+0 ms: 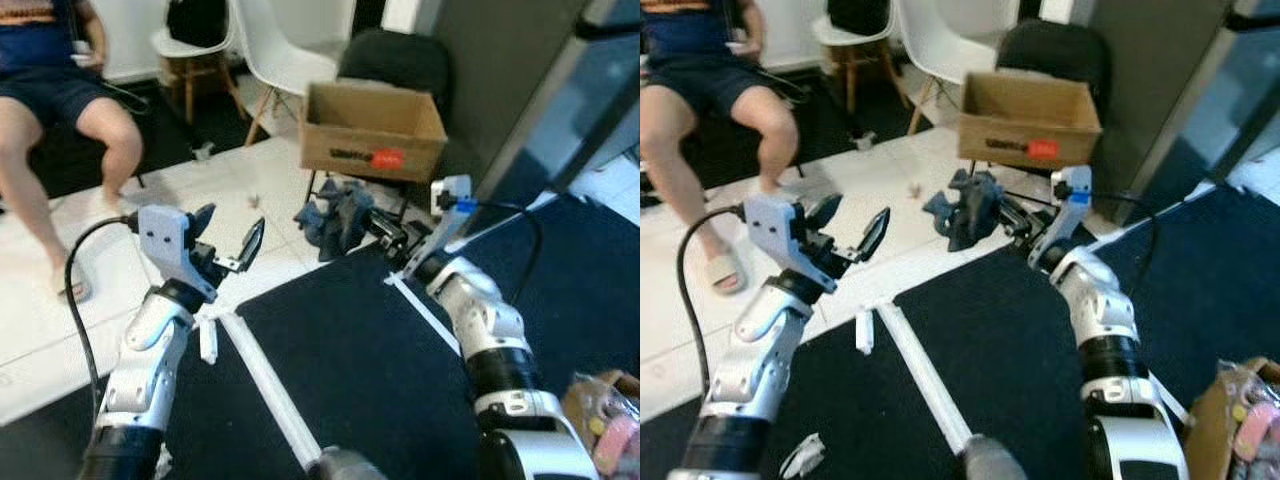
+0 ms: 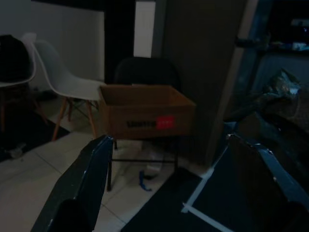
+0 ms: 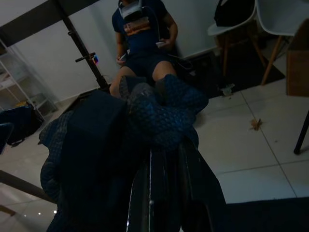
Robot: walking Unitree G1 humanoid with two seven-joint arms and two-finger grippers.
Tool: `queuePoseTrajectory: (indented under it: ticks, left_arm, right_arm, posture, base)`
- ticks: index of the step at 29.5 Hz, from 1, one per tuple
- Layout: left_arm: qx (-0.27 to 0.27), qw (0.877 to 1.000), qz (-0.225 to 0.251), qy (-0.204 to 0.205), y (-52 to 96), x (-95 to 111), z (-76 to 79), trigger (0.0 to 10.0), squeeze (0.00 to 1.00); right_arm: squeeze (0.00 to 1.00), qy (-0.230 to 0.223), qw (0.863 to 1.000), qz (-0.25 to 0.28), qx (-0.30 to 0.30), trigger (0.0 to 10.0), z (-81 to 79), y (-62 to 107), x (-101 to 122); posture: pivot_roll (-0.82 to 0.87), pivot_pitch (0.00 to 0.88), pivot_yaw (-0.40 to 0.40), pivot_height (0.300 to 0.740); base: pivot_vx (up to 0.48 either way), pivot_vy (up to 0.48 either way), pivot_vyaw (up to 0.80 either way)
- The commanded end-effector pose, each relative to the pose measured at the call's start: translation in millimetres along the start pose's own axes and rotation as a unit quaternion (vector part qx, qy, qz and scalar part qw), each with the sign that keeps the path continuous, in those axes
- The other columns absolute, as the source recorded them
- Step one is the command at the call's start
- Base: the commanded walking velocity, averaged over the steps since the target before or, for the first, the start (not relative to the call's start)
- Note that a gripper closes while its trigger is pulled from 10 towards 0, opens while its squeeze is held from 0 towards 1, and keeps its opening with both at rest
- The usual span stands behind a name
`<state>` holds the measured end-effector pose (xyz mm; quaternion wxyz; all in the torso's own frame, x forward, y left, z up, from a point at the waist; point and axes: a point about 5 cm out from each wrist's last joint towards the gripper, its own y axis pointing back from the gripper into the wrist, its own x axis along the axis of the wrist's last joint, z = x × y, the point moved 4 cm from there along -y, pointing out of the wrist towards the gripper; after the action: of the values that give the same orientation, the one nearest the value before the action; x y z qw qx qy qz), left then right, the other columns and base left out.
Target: Picking trash to rubbish bin
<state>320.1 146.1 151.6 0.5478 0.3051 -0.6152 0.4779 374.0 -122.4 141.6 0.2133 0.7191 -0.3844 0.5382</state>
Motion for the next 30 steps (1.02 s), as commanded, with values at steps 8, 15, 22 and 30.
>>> queuePoseTrajectory:
  ticks: [8,15,22,30]
  left_arm:
    - [-0.006,1.000,-0.002,0.004,-0.1,-4.0,2.7,10.0,0.00]
    - [-0.006,1.000,0.000,0.007,-0.4,-2.6,1.5,10.0,0.00]
    - [-0.009,0.999,0.006,0.040,1.1,-0.5,0.3,10.0,0.00]
    - [-0.017,0.999,0.010,0.051,1.4,-0.1,4.0,10.0,0.00]
  right_arm:
    - [0.00,0.008,1.000,0.006,0.002,10.0,1.5,1.4,3.1]
    - [0.00,0.009,1.000,0.006,0.002,10.0,1.3,1.3,3.3]
    - [0.00,0.011,1.000,0.013,0.002,10.0,1.2,1.3,5.3]
    - [0.00,0.015,1.000,0.014,0.005,10.0,0.0,1.0,6.3]
  posture:
    - [-0.03,0.000,-0.013,0.740]
    - [-0.03,0.000,-0.013,0.740]
    - [-0.03,0.000,-0.015,0.740]
    - [-0.03,0.000,-0.013,0.740]
  base:
    - [0.000,0.000,-0.77]
    - [0.000,0.000,-0.77]
    - [0.044,0.000,-0.11]
    - [0.330,0.000,0.00]
